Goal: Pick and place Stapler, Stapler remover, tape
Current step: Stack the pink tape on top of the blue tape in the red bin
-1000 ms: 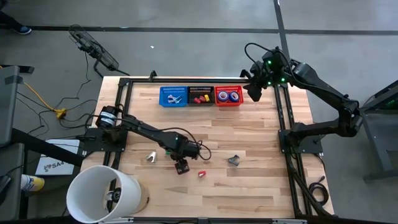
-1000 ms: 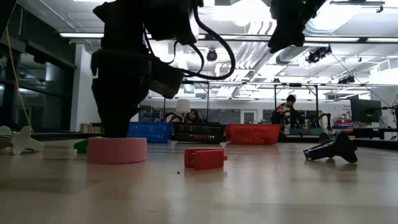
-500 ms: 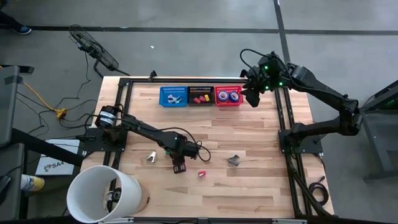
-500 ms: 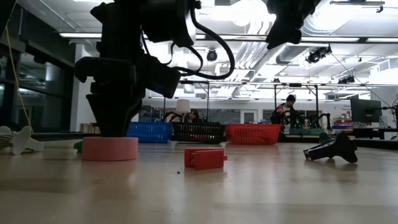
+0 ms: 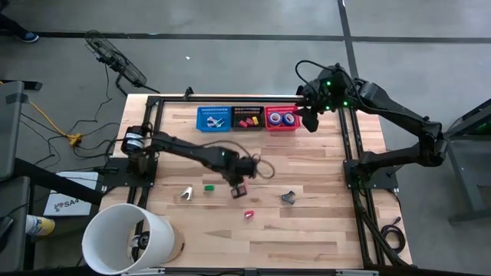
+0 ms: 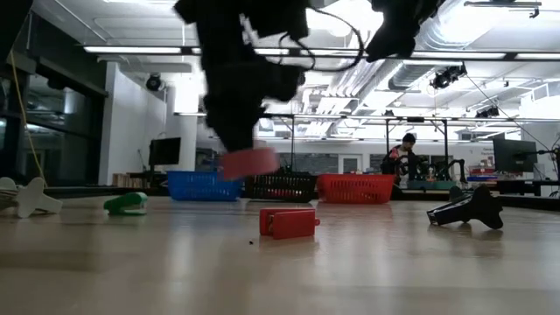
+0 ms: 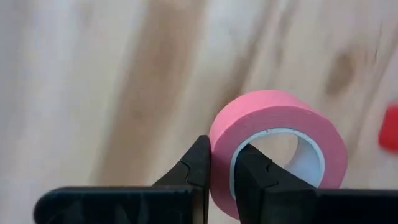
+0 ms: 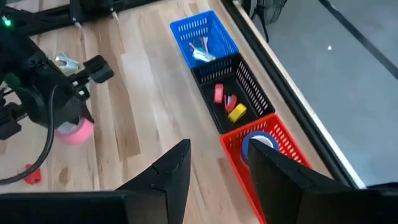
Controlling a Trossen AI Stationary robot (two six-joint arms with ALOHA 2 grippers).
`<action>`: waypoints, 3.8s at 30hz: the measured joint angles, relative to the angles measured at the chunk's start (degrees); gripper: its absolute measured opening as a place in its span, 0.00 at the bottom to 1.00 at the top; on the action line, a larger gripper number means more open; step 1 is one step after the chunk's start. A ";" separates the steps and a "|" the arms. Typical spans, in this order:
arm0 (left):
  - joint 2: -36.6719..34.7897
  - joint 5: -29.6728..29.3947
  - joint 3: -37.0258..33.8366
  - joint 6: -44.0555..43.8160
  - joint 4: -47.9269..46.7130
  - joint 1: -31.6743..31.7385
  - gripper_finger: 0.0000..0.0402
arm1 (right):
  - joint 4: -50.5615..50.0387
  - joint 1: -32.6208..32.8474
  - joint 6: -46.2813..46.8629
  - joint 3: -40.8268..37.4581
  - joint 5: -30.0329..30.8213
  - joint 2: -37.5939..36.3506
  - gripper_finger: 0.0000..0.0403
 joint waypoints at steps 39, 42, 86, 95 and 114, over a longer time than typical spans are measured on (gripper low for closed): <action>-0.17 -17.81 43.74 29.28 4.23 16.90 0.08 | 20.16 -0.17 -11.62 0.07 -17.09 -0.20 0.37; -0.16 -17.69 43.74 29.09 5.66 16.88 0.08 | 20.69 -0.13 -10.91 0.07 -13.56 -0.08 0.37; -0.28 -8.22 43.90 30.51 15.38 16.61 0.09 | 32.52 -0.24 -4.96 -0.11 -40.24 0.02 0.11; -0.16 -7.20 43.79 30.30 14.94 16.76 0.16 | 31.50 -0.17 -3.46 -0.09 -38.73 0.02 0.08; -2.63 -8.83 43.61 30.31 8.31 16.85 0.57 | 24.49 -0.11 -3.81 0.13 -29.64 -0.06 0.08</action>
